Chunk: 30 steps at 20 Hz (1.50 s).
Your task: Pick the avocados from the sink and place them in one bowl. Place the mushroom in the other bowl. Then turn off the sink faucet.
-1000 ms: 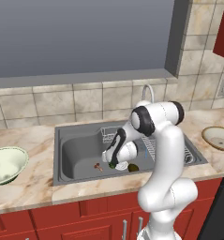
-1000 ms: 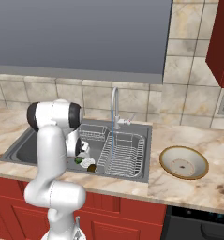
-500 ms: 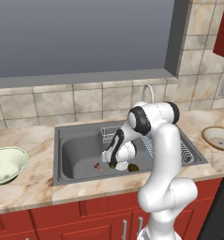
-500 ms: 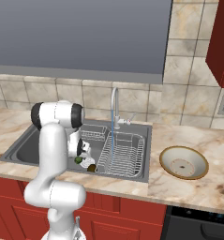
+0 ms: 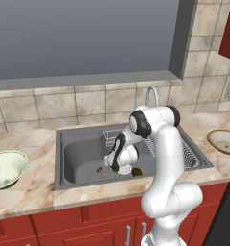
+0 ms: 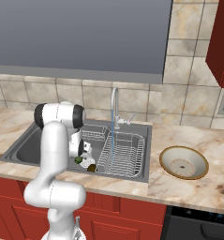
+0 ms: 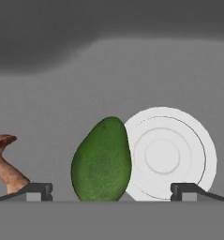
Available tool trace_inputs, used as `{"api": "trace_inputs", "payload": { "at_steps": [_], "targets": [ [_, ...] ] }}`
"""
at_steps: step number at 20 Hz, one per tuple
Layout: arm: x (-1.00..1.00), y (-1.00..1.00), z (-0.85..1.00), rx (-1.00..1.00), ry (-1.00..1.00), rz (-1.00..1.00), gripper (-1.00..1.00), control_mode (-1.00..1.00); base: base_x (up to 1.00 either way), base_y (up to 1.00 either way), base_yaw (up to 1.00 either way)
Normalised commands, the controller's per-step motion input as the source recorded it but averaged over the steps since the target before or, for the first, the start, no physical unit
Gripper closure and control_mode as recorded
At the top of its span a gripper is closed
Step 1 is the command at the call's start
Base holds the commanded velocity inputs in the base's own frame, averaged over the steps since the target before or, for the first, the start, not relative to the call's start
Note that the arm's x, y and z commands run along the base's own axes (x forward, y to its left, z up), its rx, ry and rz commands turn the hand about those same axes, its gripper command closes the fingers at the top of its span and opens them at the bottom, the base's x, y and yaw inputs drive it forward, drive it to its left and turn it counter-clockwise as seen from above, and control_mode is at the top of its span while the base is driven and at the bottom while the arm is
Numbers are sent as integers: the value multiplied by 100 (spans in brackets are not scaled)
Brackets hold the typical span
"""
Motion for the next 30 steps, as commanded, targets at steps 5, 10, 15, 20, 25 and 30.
{"api": "trace_inputs", "payload": {
  "at_steps": [5,10,15,20,25,30],
  "targets": [
    [11,0,-15,0,0,0,-100,-100,0,0,0],
    [0,0,-10,0,0,0,-100,-100,0,0,0],
    [1,6,-13,0,0,0,-100,-100,0,0,0],
    [4,6,-14,0,0,0,-100,-100,0,0,0],
    [7,3,-14,0,0,0,-100,-100,0,0,0],
    [8,1,-16,0,0,0,100,-100,0,0,0]
  ]
}}
